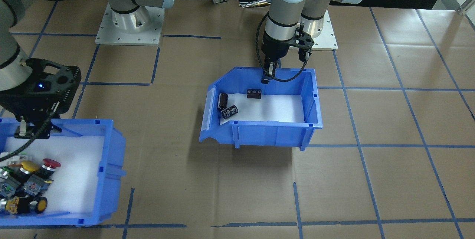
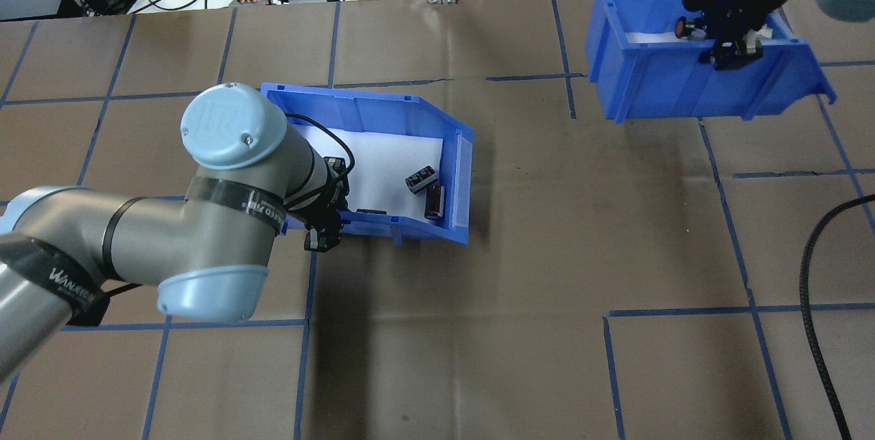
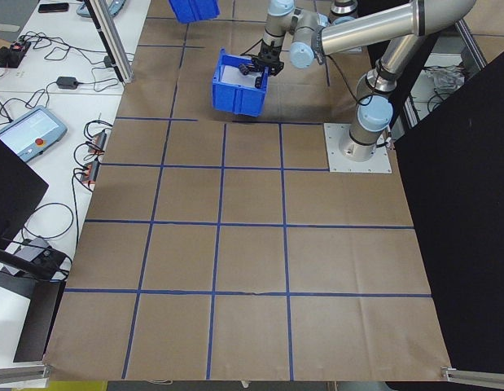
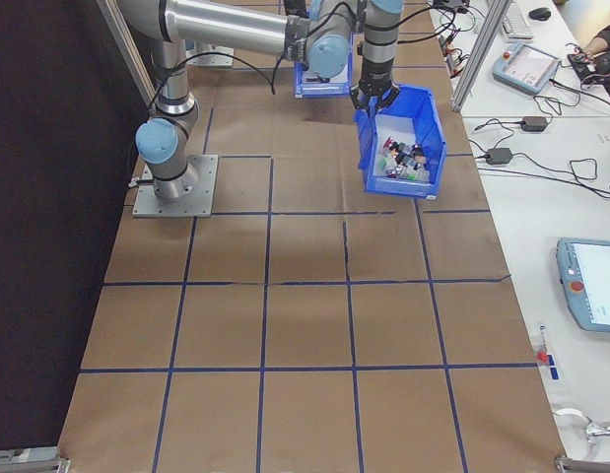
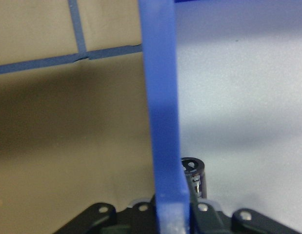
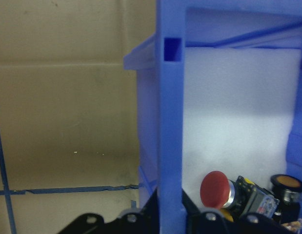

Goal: Place battery box in front

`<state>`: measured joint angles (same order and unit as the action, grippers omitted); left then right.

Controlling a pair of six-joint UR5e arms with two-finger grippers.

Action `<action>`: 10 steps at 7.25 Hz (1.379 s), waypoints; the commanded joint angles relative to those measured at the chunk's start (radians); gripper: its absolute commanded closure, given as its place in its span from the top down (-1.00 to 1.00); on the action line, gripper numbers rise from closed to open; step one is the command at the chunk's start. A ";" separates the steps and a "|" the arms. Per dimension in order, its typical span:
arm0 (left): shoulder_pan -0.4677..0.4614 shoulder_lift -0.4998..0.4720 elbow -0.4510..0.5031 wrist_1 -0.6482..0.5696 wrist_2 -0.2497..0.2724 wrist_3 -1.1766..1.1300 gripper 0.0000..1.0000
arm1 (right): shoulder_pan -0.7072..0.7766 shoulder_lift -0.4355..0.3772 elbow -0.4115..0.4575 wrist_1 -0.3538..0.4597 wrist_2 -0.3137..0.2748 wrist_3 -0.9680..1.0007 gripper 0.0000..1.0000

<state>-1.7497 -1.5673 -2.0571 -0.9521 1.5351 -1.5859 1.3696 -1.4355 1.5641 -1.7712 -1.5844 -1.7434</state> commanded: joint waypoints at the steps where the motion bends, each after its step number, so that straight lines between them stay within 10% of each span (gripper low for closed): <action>1: -0.004 -0.161 0.163 0.003 -0.015 -0.011 -1.00 | -0.052 -0.158 0.250 -0.150 0.015 -0.047 -1.00; 7: -0.154 -0.508 0.495 0.042 -0.041 -0.266 -0.93 | -0.070 -0.264 0.383 -0.194 0.011 -0.074 -1.00; 10: -0.163 -0.523 0.517 0.041 -0.058 -0.266 -0.37 | -0.069 -0.266 0.384 -0.182 0.007 -0.073 -1.00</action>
<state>-1.9090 -2.0865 -1.5457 -0.9101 1.4814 -1.8504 1.3002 -1.7000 1.9469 -1.9617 -1.5758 -1.8179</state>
